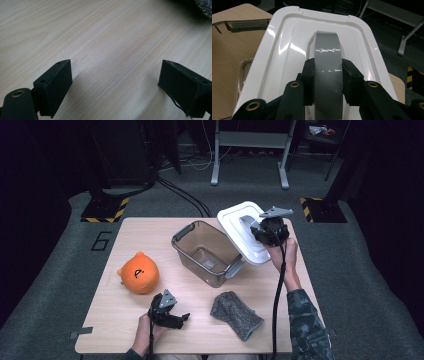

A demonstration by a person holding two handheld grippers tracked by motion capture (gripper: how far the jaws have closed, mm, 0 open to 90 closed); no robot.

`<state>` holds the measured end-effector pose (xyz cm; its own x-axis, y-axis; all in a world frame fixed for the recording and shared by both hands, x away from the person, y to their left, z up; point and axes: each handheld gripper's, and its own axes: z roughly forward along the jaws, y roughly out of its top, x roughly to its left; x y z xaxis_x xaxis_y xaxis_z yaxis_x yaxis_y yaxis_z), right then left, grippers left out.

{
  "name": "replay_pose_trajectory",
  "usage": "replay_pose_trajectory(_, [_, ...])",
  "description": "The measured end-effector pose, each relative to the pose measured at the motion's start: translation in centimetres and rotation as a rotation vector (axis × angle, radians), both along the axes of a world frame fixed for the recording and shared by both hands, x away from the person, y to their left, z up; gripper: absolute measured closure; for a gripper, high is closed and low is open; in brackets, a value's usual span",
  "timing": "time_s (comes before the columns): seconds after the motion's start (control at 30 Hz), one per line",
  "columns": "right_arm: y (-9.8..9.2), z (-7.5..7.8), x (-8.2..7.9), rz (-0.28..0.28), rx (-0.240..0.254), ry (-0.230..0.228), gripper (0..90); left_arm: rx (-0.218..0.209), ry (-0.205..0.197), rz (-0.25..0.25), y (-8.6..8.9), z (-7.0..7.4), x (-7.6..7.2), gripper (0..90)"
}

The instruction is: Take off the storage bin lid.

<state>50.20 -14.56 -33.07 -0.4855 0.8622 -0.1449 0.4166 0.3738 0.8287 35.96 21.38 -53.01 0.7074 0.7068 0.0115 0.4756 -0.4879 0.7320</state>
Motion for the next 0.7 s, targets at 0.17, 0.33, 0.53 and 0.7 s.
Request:
replay_pose_trajectory(0.17, [-1.3, -0.3, 0.1, -0.053, 0.001, 0.002, 66.6, 0.006, -0.005, 0.001, 0.0, 0.0, 0.0, 11.1])
replay_pose_trajectory(0.33, [-2.6, -0.8, 0.3, -0.113, 0.003, 0.016, 66.6, 0.001, -0.005, 0.003, 0.0, 0.0, 0.0, 11.1])
replay_pose_trajectory(0.53, [-3.8, -1.7, 0.7, -0.185, -0.009, 0.030, 66.6, 0.001, -0.004, 0.002, 0.0, 0.0, 0.0, 11.1])
replay_pose_trajectory(0.7, [-4.9, -3.0, 1.2, -0.246, -0.009, 0.062, 66.6, 0.002, -0.005, 0.003, 0.0, 0.0, 0.0, 11.1])
